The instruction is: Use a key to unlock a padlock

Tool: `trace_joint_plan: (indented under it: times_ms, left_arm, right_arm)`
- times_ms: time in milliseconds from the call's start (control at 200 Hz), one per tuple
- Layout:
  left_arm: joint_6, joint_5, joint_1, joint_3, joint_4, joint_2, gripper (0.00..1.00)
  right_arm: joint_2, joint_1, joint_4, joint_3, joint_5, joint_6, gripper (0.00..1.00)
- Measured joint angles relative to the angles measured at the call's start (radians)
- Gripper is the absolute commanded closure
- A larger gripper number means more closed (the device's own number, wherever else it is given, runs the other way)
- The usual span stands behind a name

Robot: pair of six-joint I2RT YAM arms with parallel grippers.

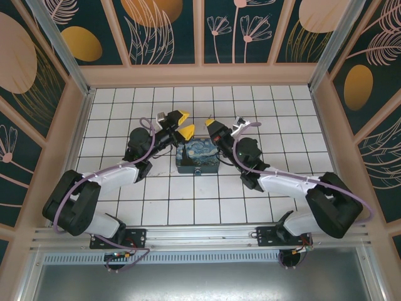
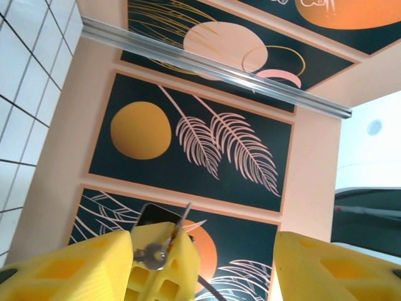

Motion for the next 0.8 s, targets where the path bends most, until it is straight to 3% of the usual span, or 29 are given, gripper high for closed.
trace_joint_plan:
  times_ms: [801]
  left_arm:
    - [-0.045,0.000,0.000,-0.026,0.021,0.001,0.39]
  right_arm:
    - [0.200,0.054,0.171,0.136,0.033,0.029,1.00]
